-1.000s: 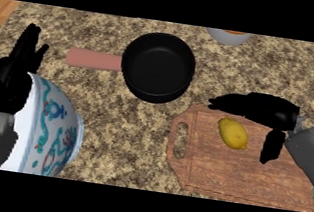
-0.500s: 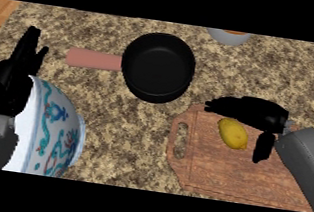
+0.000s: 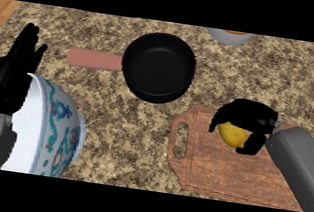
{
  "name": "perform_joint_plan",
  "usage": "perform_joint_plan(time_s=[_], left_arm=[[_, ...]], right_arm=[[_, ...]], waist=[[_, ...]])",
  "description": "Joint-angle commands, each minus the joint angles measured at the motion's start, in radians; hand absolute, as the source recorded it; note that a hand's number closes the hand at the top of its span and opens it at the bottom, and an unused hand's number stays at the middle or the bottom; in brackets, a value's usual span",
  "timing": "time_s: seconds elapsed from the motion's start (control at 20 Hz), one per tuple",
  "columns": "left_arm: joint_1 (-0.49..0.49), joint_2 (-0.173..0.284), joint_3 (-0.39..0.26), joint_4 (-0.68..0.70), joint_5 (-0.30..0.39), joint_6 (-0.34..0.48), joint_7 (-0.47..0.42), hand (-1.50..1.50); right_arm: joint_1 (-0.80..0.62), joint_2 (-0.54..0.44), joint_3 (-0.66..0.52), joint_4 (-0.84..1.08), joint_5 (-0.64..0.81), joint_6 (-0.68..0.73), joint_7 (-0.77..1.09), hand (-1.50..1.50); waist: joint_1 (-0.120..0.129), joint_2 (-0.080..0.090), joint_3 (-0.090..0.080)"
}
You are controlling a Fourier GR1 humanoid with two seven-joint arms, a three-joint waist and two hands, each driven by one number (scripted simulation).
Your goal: Pick the lemon from the cutting board and place it in the pot
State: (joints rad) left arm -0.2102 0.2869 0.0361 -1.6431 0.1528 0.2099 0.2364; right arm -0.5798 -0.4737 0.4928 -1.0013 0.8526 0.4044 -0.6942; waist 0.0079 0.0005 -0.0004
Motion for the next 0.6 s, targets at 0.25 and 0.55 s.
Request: perform_joint_plan(time_s=[0.25,0.55], left_arm=[[0.015,-0.025,0.022,0.023,-0.022,-0.028,-0.027,0.00],[0.001,-0.025,0.017,0.042,-0.020,-0.024,-0.023,0.00]], right_arm=[[-0.022,0.048,-0.019,0.097,0.102,-0.048,-0.136,1.50],[-0.030,0.445,-0.048,0.022,0.069,0.014,0.461,1.50]], waist=[[0.001,0.001,0.001],[0.004,-0.016,-0.006]])
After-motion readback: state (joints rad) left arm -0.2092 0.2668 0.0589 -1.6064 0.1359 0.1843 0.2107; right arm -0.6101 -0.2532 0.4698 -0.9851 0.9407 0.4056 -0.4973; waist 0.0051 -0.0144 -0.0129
